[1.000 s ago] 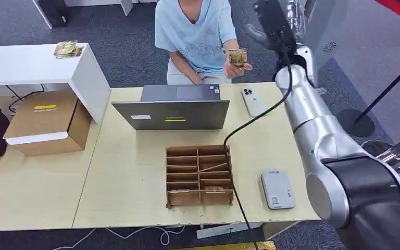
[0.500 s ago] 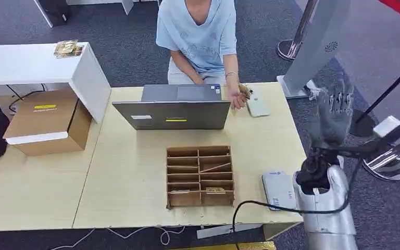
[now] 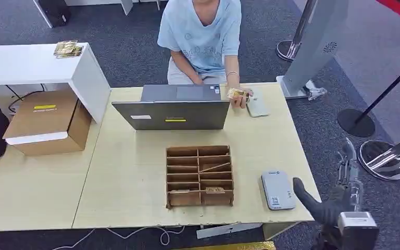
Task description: Pass the card to the sensor for recognition and then transmit it.
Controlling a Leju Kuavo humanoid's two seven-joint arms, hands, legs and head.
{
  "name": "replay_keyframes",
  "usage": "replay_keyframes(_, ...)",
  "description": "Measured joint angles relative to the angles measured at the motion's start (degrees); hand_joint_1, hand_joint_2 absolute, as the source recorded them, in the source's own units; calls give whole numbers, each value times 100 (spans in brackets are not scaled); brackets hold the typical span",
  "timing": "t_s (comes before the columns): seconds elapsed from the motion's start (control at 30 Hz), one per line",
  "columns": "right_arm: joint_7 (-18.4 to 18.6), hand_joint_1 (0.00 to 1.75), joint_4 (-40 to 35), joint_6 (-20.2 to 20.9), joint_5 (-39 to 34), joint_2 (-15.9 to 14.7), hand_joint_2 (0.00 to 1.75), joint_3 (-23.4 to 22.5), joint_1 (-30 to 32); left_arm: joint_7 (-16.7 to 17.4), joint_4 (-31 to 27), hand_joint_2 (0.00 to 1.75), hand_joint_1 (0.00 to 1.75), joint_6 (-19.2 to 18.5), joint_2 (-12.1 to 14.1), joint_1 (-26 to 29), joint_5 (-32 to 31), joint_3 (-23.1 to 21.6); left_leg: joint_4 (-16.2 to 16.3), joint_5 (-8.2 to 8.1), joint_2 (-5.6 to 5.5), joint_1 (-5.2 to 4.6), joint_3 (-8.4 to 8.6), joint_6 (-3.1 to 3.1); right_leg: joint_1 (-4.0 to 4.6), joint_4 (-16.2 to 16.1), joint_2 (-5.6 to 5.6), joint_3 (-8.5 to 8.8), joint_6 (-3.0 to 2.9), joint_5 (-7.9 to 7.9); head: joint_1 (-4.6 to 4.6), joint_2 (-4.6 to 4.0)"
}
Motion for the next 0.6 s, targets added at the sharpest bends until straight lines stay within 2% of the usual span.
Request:
replay_keyframes(0.1,113,0,305,-858,762,37,175,453,158,13,-22,0,0,29,-33,11,0,0,0,1,0,0,5,0,0,1,0,3,0,0,-2,0)
replay_keyframes(0.2,-54,0,585,-1522,2269,163,175,697,367,-4,-54,0,0,48,-70,20,-2,0,0,1,0,0,4,1,0,2,0,2,0,0,-2,0)
replay_keyframes(0.33,-180,0,796,-1636,4185,560,175,550,566,-4,-72,0,0,131,-94,23,0,0,0,1,3,0,4,0,0,2,2,-2,-2,-1,0,0)
replay_keyframes(0.4,-372,0,848,-1645,4991,809,175,351,621,-4,-90,0,0,153,-109,24,0,0,-2,1,4,1,3,0,1,2,2,-2,-3,-2,0,0)
replay_keyframes(0.53,-680,0,918,-1649,5956,1296,175,-144,650,9,-98,0,0,201,-111,24,-2,-2,-2,1,6,0,4,0,0,2,3,0,-2,-2,0,0)
replay_keyframes(0.6,-625,0,937,-1654,6324,1441,175,-307,661,33,-100,0,0,221,-111,25,0,-2,-2,1,6,0,4,1,-1,2,3,2,-2,-1,0,0)
